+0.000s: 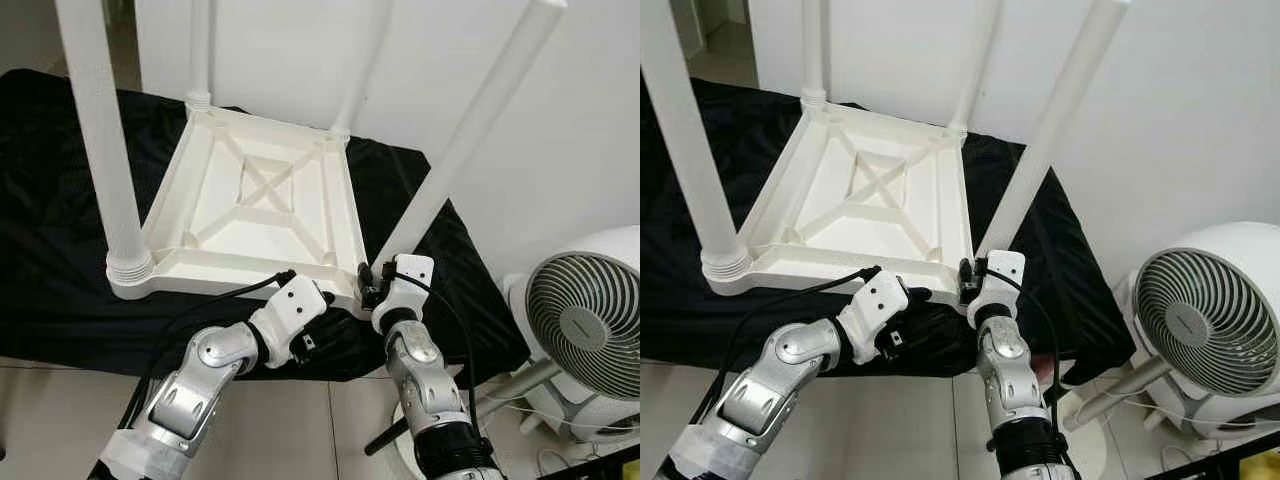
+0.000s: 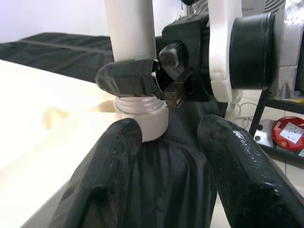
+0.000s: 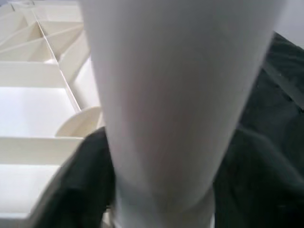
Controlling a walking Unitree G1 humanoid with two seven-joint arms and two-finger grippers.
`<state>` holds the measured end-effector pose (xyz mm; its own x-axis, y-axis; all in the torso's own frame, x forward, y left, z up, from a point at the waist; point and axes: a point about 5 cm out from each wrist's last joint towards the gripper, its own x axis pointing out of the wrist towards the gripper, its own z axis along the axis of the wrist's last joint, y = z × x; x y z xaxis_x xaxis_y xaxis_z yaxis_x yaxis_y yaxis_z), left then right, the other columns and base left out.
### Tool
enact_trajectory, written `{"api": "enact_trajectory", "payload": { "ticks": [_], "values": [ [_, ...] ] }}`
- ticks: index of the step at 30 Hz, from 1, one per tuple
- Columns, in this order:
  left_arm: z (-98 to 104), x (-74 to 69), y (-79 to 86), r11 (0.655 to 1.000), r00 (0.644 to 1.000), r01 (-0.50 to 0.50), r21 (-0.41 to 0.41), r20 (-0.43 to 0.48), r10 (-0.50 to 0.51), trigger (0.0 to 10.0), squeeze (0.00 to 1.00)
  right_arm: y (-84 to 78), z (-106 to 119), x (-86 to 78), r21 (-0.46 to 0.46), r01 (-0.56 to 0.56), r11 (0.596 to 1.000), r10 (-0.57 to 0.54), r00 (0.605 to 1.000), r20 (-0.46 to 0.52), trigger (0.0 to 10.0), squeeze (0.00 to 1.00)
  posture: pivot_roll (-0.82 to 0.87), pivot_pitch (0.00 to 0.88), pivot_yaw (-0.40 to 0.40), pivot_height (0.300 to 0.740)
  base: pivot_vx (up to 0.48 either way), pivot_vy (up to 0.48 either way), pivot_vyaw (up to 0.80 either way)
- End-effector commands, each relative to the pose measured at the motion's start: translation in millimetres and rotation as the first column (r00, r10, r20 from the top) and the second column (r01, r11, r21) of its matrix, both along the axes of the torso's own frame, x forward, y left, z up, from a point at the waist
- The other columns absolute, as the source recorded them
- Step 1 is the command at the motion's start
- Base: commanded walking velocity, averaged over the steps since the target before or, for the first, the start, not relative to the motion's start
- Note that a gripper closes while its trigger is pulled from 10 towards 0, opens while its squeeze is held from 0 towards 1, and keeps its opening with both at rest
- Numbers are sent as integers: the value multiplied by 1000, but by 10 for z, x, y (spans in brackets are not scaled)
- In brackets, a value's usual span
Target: Building children table
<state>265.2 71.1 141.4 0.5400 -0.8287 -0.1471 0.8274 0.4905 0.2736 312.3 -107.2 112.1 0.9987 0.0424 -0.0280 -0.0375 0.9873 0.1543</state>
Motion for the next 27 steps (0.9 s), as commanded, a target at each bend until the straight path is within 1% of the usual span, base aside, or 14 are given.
{"api": "enact_trajectory", "payload": {
  "ticks": [1,6,9,10,12,14,16,19,21,22,23,24,26,27],
  "values": [
    [0,-14,-41,1000,1000,8,-3,6,-8,10000,0,-149,-82,-29,6,41,999,-41,998,-42,10000,1000,127,0,-210,740,0,0,0],
    [2,-7,-41,1000,1000,4,-4,9,-4,10000,0,-229,17,-12,12,40,999,-40,999,5,10000,1000,133,0,-213,740,0,0,0],
    [-5,-10,-47,1000,1000,5,-6,5,-5,10000,0,-266,43,-10,-9,-13,1000,13,999,31,10000,1000,133,0,-212,740,0,0,0],
    [-2,-11,-52,1000,1000,6,-7,6,-6,10000,0,-336,-16,-2,-117,-61,991,63,998,14,10000,0,133,0,-214,740,0,0,0],
    [2,-8,-53,1000,1000,7,-6,9,-7,10000,0,-351,-68,-8,-106,-153,982,153,988,-4,10000,0,133,0,-213,740,0,0,0],
    [2,-7,-54,1000,1000,7,-6,9,-7,10000,0,-347,-73,-14,-102,-183,978,184,983,-2,10000,0,133,0,-213,740,0,0,0],
    [6,0,-52,1000,1000,6,-7,11,-6,10000,0,-349,-93,-23,-105,-276,955,276,961,-7,10000,0,135,0,-213,740,0,0,0],
    [9,5,-52,1000,1000,6,-7,12,-6,10000,0,-361,-79,-18,-128,-317,940,320,947,3,10000,0,135,0,-208,740,0,0,0],
    [16,11,-52,1000,1000,10,-5,15,-10,10000,0,-368,-35,6,-164,-445,881,452,892,11,10000,0,135,0,-207,740,0,0,0],
    [16,11,-52,1000,1000,10,-5,15,-10,10000,0,-368,-35,6,-164,-445,881,452,892,11,10000,0,135,0,-207,740,0,0,0],
    [18,15,-55,1000,1000,12,-3,18,-12,10000,0,-379,-26,35,-211,-485,848,497,868,1,10000,0,135,0,-204,740,0,0,0],
    [18,15,-55,1000,1000,12,-3,18,-12,10000,0,-379,-26,35,-211,-485,848,497,868,1,10000,0,135,0,-204,740,0,0,0],
    [27,25,-56,1000,1000,15,-1,21,-15,10000,0,-390,-27,88,-233,-548,803,559,829,-22,10000,0,137,0,-204,740,0,0,0],
    [27,25,-56,1000,1000,15,-1,21,-15,10000,0,-390,-27,88,-233,-548,803,559,829,-22,10000,0,137,0,-204,740,0,0,0]
  ]
}}
